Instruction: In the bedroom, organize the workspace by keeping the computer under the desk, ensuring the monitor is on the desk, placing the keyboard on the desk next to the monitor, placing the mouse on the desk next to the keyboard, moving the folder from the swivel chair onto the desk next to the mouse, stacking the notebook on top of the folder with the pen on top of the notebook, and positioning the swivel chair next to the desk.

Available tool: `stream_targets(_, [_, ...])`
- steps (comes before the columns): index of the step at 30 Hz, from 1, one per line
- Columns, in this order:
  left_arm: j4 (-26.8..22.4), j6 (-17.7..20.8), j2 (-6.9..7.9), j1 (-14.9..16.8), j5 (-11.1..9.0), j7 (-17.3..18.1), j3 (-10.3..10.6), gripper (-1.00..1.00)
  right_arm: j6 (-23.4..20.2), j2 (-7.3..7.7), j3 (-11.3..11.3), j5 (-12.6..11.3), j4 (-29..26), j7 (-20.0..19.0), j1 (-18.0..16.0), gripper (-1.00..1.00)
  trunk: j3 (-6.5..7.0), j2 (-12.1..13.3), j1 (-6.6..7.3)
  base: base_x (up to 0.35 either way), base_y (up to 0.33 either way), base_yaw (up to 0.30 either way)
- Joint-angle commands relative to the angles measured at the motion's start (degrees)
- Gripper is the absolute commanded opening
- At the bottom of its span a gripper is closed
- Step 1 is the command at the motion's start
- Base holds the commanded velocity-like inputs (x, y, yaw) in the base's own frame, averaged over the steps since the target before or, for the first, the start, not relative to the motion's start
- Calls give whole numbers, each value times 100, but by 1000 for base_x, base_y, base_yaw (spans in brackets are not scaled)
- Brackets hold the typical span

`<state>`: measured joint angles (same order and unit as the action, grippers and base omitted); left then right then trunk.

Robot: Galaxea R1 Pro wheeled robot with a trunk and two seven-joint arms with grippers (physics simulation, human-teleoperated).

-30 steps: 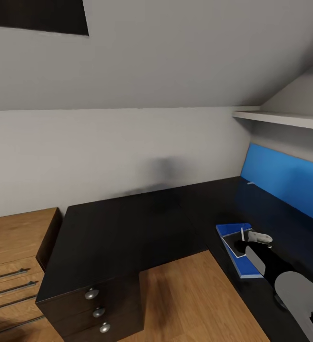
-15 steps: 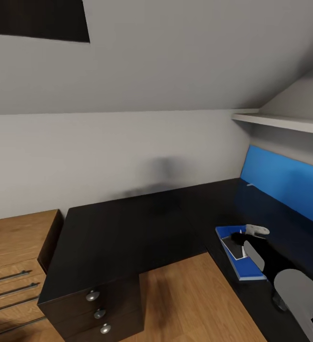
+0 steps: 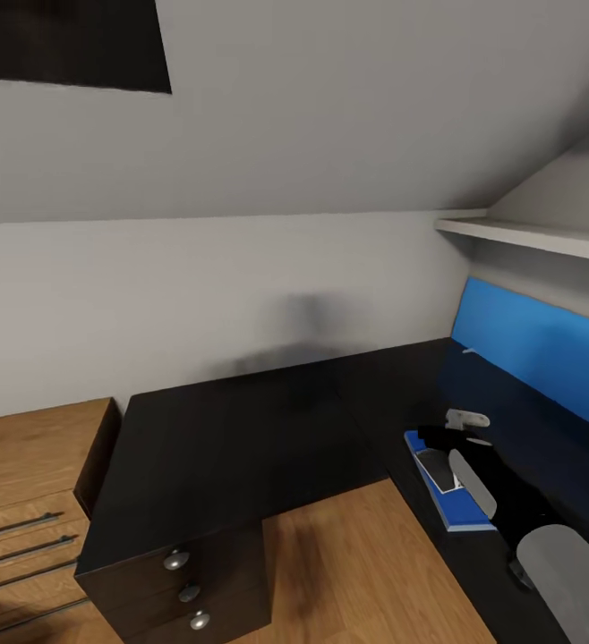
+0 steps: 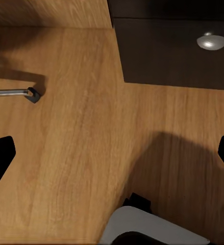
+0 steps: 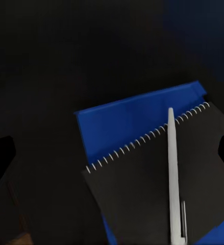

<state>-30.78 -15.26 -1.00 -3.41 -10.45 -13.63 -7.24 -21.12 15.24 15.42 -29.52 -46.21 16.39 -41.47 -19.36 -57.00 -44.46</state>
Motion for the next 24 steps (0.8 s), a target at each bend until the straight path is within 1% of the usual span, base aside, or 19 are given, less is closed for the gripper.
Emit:
stream_targets(1, [-4,-13,-4,-2,-50,9,-7,100,-37,5,40,-59,-84,58,32,100,13,37,22,0,0,0])
stream_targets(4, [10,-13,-5,-2,-47,10,-6,100,-92,-36,58,-70,-332,58,153,100,66,157,88,0,0,0])
stream_targets(6, [14,-13,-5,-2,-49,10,-6,100,-109,-116,67,-74,-421,58,205,100,102,238,131,0,0,0])
stream_targets(7, [17,-12,-5,-2,-47,10,-6,100,-174,-370,77,-46,-549,66,293,100,120,278,153,0,0,-12])
stream_targets(8, [18,-12,-5,-2,-47,10,-6,100,-195,-432,79,-36,-568,70,313,100,137,318,175,0,0,-22])
stream_targets(9, [19,-12,-5,-2,-46,10,-6,100,-235,-532,83,-20,-595,75,342,100,136,318,175,0,0,-25])
stream_targets(11, [19,-12,-5,-2,-46,10,-6,100,-264,-603,91,-5,-614,78,364,100,135,318,175,0,0,-18])
stream_targets(12, [20,-64,-5,-2,-38,10,-6,100,-302,-784,409,23,-695,84,503,100,135,318,175,0,0,-2])
stream_targets(13, [20,-68,-5,-2,-38,10,-6,100,-301,-805,449,23,-707,88,511,100,135,318,175,0,0,3])
stream_targets(14, [20,-75,-5,-2,-37,10,-6,100,-296,-857,513,27,-726,98,523,100,135,318,175,0,0,36])
stream_targets(17, [20,-83,-1,-2,-37,10,-6,100,-287,-966,574,35,-741,145,537,100,135,318,175,0,0,91])
stream_targets(18, [20,-86,1,-2,-38,10,-7,100,-281,-1039,597,37,-747,219,542,100,135,318,175,-47,0,172])
stream_targets(19, [20,-87,1,-2,-40,10,-9,100,-279,-1073,605,38,-748,269,546,100,135,318,175,-95,0,192])
stream_targets(20, [20,-84,9,-2,-43,10,-12,100,-269,-1218,635,41,-749,571,570,100,135,318,175,-257,0,247])
stream_targets(24, [20,-79,22,-2,-51,3,-15,100,-259,-1347,695,47,-747,838,616,100,135,318,175,-294,0,260])
